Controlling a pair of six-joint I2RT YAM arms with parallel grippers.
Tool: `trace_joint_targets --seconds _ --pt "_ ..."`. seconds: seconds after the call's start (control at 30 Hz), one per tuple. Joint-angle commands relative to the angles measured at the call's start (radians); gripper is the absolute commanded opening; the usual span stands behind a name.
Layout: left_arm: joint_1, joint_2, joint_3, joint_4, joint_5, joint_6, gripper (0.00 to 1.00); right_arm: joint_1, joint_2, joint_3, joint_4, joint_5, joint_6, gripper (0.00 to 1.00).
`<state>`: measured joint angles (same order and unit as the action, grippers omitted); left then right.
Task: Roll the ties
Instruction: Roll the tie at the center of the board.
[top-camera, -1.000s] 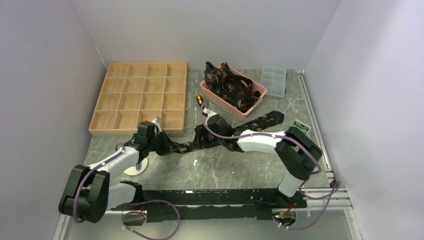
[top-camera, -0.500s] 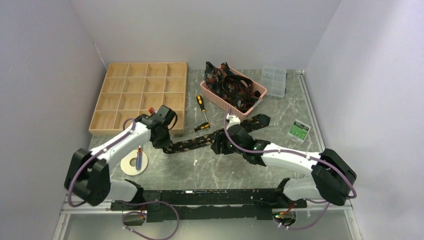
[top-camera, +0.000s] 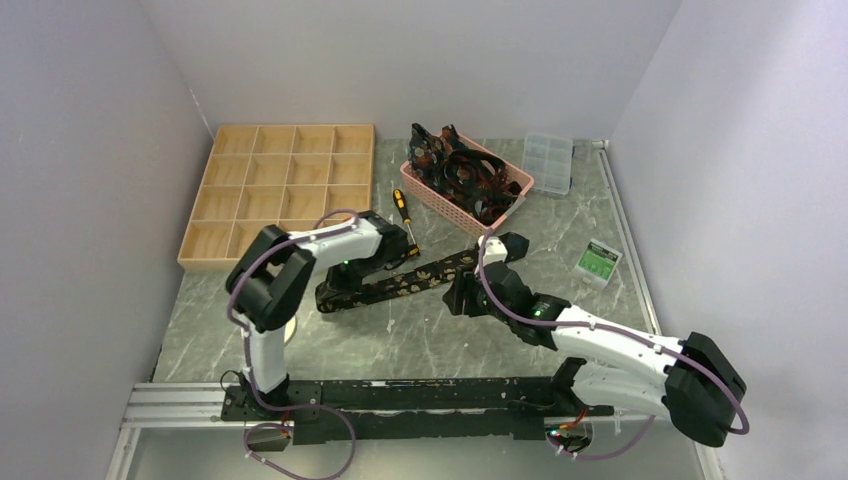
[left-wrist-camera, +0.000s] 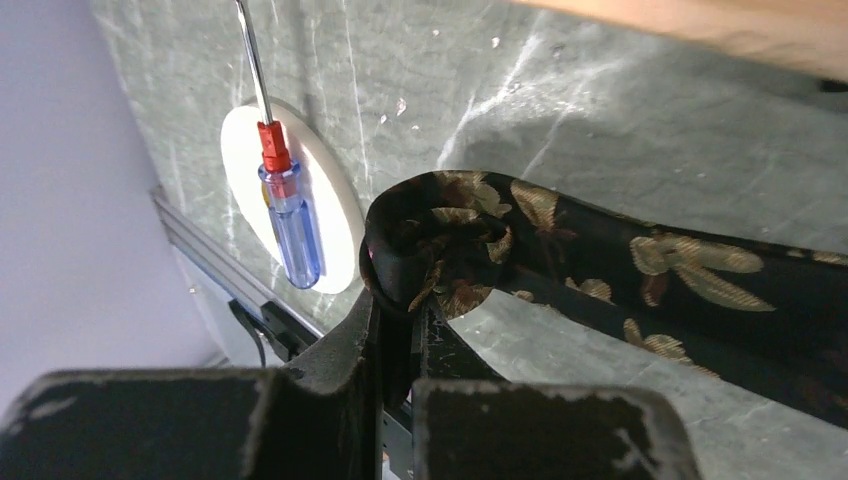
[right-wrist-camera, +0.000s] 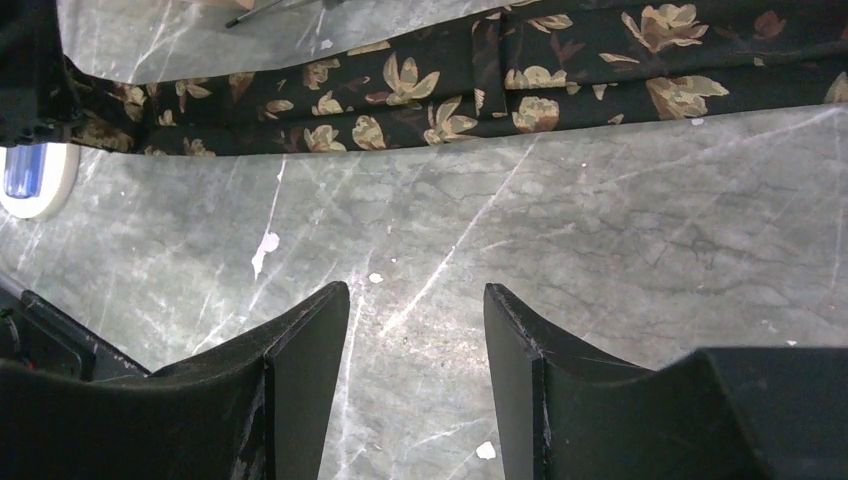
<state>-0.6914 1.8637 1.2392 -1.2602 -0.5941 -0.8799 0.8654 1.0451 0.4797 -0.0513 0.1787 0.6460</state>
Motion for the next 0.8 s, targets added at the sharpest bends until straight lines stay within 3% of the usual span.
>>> trace_joint_targets --seconds 0.0,0.4,0.63,0.77 --pt "-0.065 0.102 0.108 -0.151 -0.120 -0.128 0.03 -0.009 -0.030 -0.017 -0.006 0.029 -0.011 0.57" --pt "-0.157 0.181 0.156 0.005 -0.019 -0.097 0.04 -0.024 -0.019 -0.020 -0.006 0.014 -0.019 0.57" --pt "-0.175 0.166 0.130 0.115 0.051 -0.048 0.38 -0.025 -0.008 -0.014 -0.004 0.004 -0.016 0.57" --pt "-0.178 0.137 0.112 0.142 0.057 -0.044 0.49 -0.025 -0.003 -0.007 -0.006 -0.001 -0.020 0.57"
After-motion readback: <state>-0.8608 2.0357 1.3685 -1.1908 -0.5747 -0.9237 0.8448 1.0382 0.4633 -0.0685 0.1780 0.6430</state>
